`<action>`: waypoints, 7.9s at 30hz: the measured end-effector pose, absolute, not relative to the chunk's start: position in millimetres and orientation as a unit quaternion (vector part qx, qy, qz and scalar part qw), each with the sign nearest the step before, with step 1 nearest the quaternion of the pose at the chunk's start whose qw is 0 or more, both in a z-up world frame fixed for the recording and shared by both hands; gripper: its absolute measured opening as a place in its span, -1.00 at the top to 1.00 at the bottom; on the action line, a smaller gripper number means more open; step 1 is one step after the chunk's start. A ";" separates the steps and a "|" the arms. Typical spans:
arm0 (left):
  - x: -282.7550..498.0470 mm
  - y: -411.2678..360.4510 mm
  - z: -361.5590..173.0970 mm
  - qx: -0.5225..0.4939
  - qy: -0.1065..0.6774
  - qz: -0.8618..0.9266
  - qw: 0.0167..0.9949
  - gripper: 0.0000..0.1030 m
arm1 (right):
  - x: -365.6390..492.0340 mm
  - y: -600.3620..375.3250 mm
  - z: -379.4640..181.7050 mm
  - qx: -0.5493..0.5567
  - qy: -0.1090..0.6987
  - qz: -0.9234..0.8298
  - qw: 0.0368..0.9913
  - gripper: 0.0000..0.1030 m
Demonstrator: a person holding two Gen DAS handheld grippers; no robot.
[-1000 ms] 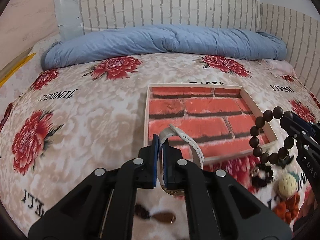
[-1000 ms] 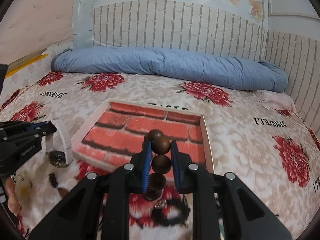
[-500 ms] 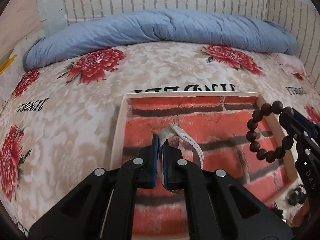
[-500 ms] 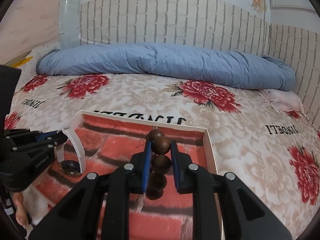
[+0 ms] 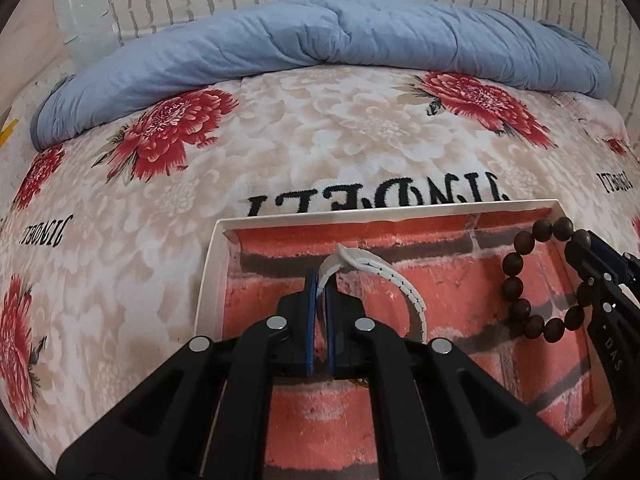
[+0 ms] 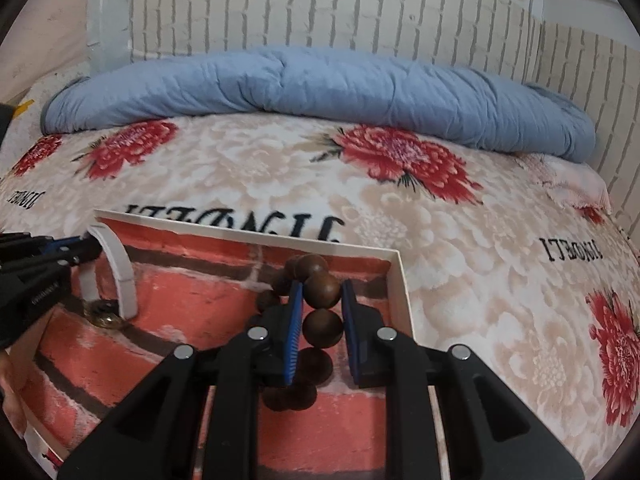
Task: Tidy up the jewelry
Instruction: 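Lower watch into tray and open left gripper while right gripper releases bracelet there, then close right gripper on orange scrunchie while left gripper moves toward rainbow claw clip, then close left gripper on rainbow claw clip while right gripper lifts the scrunchie, then carry claw clip with left gripper while right gripper carries scrunchie into tray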
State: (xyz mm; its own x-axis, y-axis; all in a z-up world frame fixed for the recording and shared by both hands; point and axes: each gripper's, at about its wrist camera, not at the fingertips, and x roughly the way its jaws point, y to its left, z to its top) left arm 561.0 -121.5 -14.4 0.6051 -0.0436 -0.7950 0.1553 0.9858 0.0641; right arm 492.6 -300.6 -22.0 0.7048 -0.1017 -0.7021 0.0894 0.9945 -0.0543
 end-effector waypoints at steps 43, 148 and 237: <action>481.7 -114.6 24.6 0.091 0.367 -0.060 0.924 -0.85 | 405.6 -307.0 27.8 -0.017 0.349 -0.029 0.936 -0.42; 208.1 -51.9 -58.3 0.027 0.413 -0.086 0.906 0.30 | 126.3 -296.8 -33.4 0.011 0.315 -0.037 0.948 0.68; 496.5 -97.0 -46.7 0.004 0.400 -0.102 0.911 0.29 | 429.7 -312.5 -41.5 0.046 0.351 -0.061 0.933 0.62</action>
